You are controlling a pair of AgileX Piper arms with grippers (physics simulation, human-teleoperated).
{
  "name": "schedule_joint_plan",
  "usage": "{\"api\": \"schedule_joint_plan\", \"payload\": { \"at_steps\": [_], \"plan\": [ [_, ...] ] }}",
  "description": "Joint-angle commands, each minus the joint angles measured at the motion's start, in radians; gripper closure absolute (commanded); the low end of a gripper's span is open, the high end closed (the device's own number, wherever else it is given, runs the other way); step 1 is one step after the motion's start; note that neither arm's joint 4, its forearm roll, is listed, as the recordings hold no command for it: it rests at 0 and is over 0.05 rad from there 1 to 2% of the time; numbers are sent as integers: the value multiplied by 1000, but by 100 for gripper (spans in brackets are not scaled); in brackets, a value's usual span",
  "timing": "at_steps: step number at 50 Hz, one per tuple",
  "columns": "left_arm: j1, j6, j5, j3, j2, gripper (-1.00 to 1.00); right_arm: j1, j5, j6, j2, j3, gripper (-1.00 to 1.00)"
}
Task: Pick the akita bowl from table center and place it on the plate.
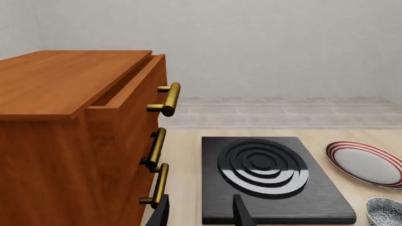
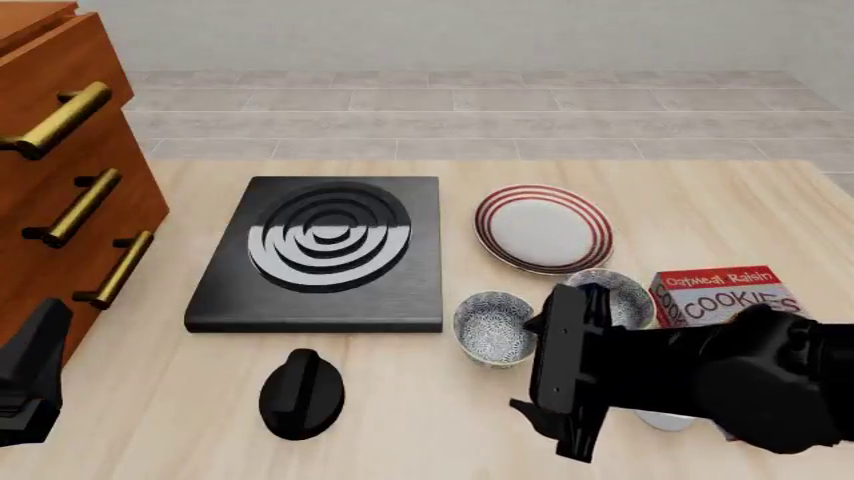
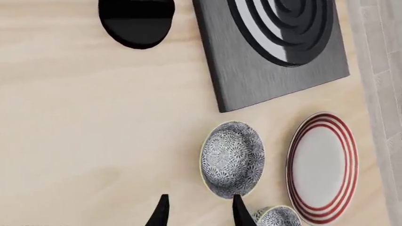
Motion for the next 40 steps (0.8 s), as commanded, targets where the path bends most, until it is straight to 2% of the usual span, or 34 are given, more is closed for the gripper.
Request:
{"api": "schedule_joint_plan", "payload": {
  "at_steps": [1,9,20,28,31,34,40],
  "plan": [
    [0,0,0,0,0,-100,-4,-17,-41,48,-5,-100],
    [0,0,0,0,0,-100,16,-5,-46,74,-32,-100],
    [0,0,0,0,-1,-100,-1,1,-86,107,-63,-100],
    [0,0,0,0,0,-100,7,0,-86,148,-91,-100],
    [0,0,0,0,0,-100,18,3,-63,159,-103,-100],
    [0,0,0,0,0,-100,8,-22,-81,178,-86,-100],
    [0,0,0,0,0,-100,11,-37,-72,197,-86,-100]
  ]
}}
